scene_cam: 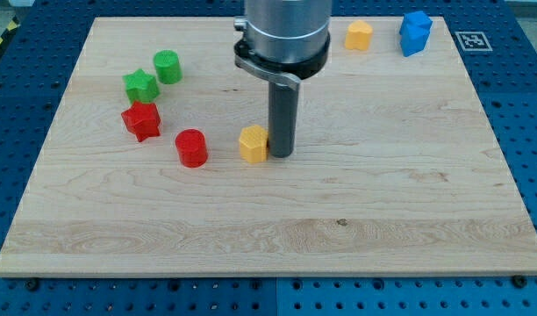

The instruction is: Point your arm at blue cube

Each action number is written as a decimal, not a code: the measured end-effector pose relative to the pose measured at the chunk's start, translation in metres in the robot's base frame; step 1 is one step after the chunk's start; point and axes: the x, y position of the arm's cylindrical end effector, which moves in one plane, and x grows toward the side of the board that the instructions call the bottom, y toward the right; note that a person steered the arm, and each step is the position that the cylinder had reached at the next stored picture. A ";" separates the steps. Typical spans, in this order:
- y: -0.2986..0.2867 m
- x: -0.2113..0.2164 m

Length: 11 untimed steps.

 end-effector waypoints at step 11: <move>0.283 -0.255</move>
